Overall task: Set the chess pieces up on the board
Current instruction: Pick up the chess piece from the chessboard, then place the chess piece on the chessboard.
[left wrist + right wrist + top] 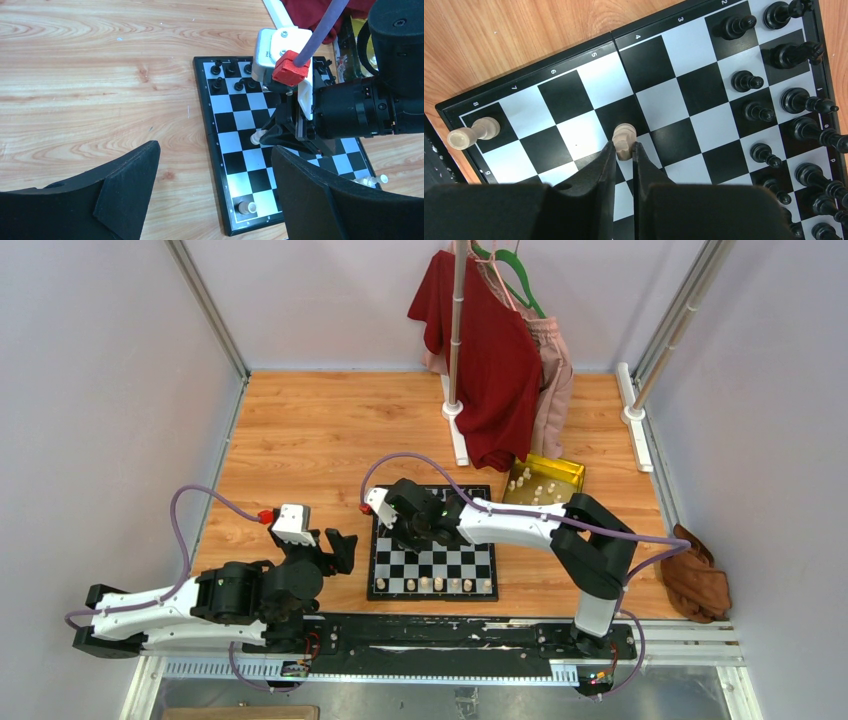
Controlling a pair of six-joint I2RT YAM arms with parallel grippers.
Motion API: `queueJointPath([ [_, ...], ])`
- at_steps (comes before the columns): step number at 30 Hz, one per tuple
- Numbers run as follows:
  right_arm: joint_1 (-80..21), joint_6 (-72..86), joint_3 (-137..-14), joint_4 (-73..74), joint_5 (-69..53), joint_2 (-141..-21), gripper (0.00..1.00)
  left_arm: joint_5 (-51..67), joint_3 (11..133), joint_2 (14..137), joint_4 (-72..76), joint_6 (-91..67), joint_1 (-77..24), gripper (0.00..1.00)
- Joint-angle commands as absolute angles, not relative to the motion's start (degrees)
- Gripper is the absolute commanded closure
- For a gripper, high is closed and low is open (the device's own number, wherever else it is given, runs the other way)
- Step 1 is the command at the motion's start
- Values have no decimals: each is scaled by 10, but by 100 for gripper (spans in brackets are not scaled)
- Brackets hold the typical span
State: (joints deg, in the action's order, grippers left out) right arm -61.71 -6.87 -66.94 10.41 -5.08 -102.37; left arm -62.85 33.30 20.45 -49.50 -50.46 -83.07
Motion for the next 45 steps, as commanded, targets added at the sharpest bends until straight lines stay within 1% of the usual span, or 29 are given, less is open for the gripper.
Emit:
queueJointPath([
  [1, -611, -82, -685, 105, -55, -1027, 89, -653, 326, 197, -494, -520, -836, 12],
  [3, -611, -83, -685, 104, -56, -1025, 90, -653, 325, 197, -496, -523, -836, 12],
  [7, -611, -84, -680, 104, -59, -1020, 98, -657, 328, 197, -507, -535, -836, 12],
  [9, -612, -83, -677, 102, -61, -1016, 100, -664, 332, 198, -516, -545, -836, 12],
  [19, -627, -81, -671, 106, -61, -992, 100, -770, 377, 227, -611, -656, -835, 12],
  [25, -645, -75, -667, 115, -51, -972, 100, -848, 407, 235, -614, -646, -835, 13],
  [30, -664, -68, -661, 121, -42, -954, 100, -900, 435, 244, -612, -607, -835, 13],
  [32, -673, -64, -660, 124, -37, -948, 100, -908, 447, 256, -575, -548, -835, 12],
  [35, -686, -61, -654, 128, -25, -938, 100, -890, 450, 281, -443, -398, -833, 11],
  [38, -691, -57, -643, 130, -16, -927, 100, -860, 461, 325, -338, -285, -829, 7],
  [40, -692, -53, -632, 131, -13, -917, 100, -833, 476, 361, -263, -203, -827, 6],
  [43, -692, -50, -619, 133, -11, -903, 100, -813, 519, 410, -200, -128, -821, 5],
  [45, -693, -48, -611, 134, -11, -894, 100, -780, 545, 428, -156, -86, -798, 5],
])
